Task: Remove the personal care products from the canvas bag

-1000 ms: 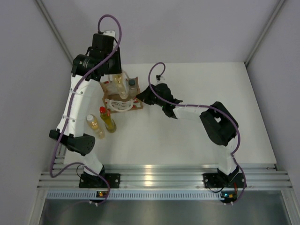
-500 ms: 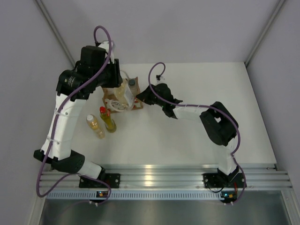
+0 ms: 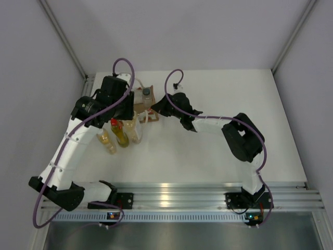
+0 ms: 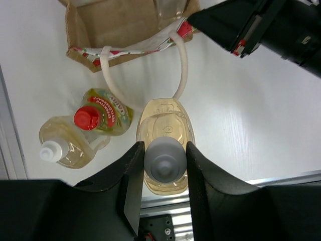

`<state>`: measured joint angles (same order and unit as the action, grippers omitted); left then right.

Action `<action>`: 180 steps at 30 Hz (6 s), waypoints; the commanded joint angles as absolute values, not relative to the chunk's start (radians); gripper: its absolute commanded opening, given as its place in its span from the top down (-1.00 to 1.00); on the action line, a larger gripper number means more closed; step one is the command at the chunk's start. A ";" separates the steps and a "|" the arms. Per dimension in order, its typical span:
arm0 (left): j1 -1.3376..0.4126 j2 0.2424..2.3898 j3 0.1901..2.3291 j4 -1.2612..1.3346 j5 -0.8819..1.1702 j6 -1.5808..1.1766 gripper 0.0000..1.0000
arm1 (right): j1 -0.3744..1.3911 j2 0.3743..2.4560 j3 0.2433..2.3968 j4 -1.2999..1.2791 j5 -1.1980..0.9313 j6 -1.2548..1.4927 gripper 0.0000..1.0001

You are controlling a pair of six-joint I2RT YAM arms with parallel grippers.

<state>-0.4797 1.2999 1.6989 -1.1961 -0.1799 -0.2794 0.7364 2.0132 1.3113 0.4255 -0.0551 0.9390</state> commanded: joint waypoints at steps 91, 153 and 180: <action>-0.453 1.739 1.790 -0.689 -0.405 -0.451 -0.33 | 0.741 1.994 1.310 0.362 -0.090 0.945 1.00; -0.374 2.029 1.805 -0.727 -0.278 -0.304 -0.22 | 0.736 2.002 1.305 0.370 -0.098 0.936 1.00; -0.376 1.835 1.956 -0.795 -0.261 -0.313 1.00 | 0.735 2.014 1.307 0.391 -0.098 0.968 1.00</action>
<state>-0.3737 1.9583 1.8446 -0.8185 -0.2638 -0.3187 0.7364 2.0136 1.3220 0.4088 -0.0818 0.9550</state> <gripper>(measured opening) 0.545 0.088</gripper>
